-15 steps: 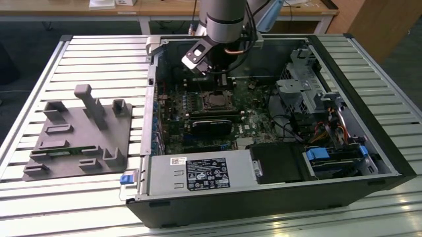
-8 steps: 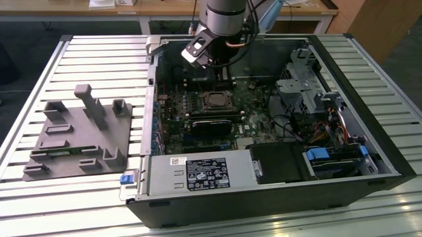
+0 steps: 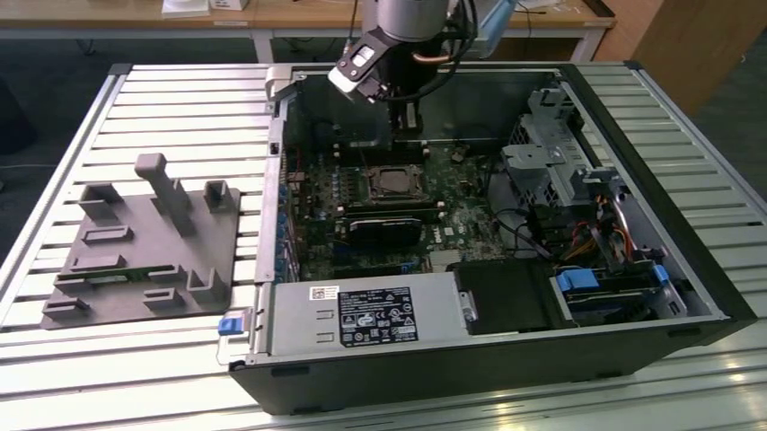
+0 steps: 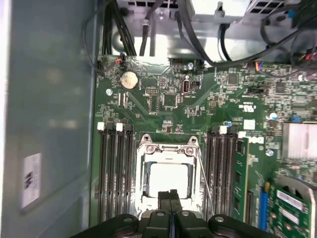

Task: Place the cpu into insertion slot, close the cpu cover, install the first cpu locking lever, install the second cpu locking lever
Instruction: 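Install the first cpu locking lever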

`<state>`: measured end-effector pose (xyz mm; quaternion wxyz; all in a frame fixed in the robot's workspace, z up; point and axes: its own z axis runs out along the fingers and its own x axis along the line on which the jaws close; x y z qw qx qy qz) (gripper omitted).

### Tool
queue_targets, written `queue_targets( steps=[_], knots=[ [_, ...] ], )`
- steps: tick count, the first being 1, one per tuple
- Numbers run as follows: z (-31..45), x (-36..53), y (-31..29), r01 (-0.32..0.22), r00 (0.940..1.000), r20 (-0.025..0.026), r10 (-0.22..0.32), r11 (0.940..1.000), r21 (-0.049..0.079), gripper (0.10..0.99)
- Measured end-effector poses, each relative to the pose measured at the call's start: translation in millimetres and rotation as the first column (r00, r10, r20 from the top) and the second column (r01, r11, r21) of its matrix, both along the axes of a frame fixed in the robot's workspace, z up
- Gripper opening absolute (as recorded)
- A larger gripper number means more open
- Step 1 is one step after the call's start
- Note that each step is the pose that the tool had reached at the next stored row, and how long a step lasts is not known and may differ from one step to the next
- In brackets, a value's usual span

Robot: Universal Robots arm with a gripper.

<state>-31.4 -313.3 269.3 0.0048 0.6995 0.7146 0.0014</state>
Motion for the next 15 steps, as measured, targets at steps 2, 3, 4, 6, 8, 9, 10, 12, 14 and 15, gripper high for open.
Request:
queue_targets(
  steps=[2, 3, 4, 6, 8, 9, 10, 12, 14, 15],
  knots=[
    [6.9, 0.0, 0.0, 0.0, 1.0, 0.0, 0.0, 1.0, 0.0, 0.106],
    [8.6, 0.0, 0.0, 0.0, 1.0, -0.0001, 0.0, 1.0, 0.0, 0.106],
    [8.7, 0.0, 0.0, -0.001, 1.0, 0.0, 0.001, 1.0, 0.0, 0.106],
    [8.7, 0.0, 0.0, -0.022, 0.9998, 0.0001, 0.022, 0.9998, 0.0, 0.106],
    [8.7, 0.0, 0.0, -0.058, 0.9983, 0.0, 0.058, 0.9983, 0.0, 0.106],
    [8.7, 0.0, 0.0, -0.076, 0.9971, 0.0, 0.076, 0.9971, 0.0, 0.106],
    [8.6, 0.0, 0.0, -0.094, 0.9956, 0.0, 0.094, 0.9956, 0.0, 0.106],
    [8.5, 0.0, 0.0, -0.131, 0.9913, -0.0001, 0.131, 0.9913, 0.0, 0.106],
    [8.4, 0.0, 0.0, -0.167, 0.986, -0.0001, 0.167, 0.986, 0.0, 0.106],
    [8.4, 0.0, 0.0, -0.185, 0.9828, 0.0, 0.185, 0.9828, 0.0, 0.106]
  ],
)
